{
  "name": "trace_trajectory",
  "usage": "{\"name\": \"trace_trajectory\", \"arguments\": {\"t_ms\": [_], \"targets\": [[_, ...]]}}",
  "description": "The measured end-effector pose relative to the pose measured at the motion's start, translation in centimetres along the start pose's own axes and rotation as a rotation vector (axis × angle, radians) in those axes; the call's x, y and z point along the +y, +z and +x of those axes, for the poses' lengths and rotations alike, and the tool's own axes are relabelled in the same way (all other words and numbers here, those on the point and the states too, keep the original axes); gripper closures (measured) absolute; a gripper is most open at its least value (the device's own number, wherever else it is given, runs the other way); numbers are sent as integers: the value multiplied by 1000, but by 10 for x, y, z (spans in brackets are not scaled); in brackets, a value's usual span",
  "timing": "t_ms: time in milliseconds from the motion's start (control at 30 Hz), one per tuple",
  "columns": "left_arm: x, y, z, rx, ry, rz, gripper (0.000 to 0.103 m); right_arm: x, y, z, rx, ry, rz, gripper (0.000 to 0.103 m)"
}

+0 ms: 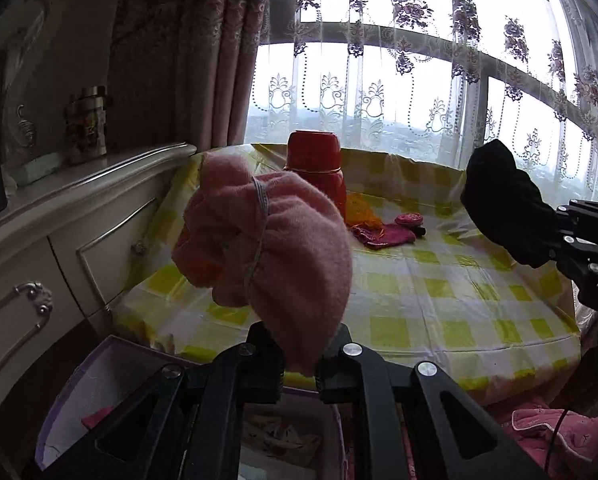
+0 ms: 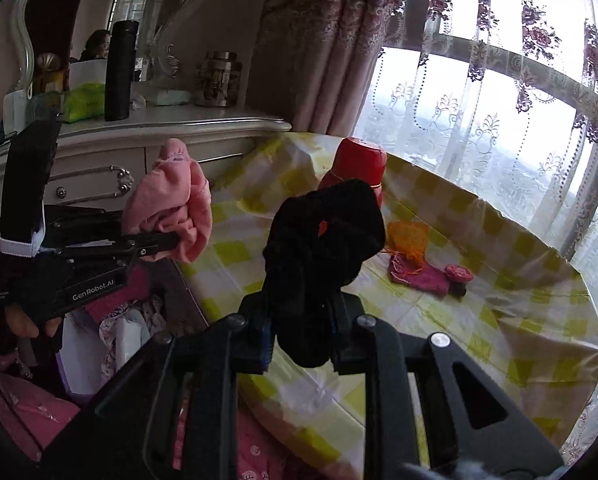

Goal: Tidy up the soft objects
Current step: 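Carry the pink hat and black scrunchie toward the box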

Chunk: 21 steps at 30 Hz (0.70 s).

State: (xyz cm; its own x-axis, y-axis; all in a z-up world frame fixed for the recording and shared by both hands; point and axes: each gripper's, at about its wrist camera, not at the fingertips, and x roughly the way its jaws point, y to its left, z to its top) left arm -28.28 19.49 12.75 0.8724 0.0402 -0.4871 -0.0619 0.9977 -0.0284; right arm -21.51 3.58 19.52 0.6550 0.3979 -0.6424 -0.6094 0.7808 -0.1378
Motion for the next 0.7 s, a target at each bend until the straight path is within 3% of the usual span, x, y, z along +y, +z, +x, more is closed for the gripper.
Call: {"name": "trace_trajectory", "arguments": {"t_ms": [267, 600, 633, 700], "targets": [[54, -20, -9, 29, 116, -107, 90, 59, 15, 28, 37, 179, -129, 79], [101, -56, -15, 143, 210, -221, 90, 115, 13, 68, 142, 374, -225, 79], [108, -58, -16, 150, 218, -245, 87, 119, 13, 73, 150, 387, -228, 78], [122, -61, -17, 165, 239, -304, 75, 127, 12, 85, 171, 420, -225, 55]]}}
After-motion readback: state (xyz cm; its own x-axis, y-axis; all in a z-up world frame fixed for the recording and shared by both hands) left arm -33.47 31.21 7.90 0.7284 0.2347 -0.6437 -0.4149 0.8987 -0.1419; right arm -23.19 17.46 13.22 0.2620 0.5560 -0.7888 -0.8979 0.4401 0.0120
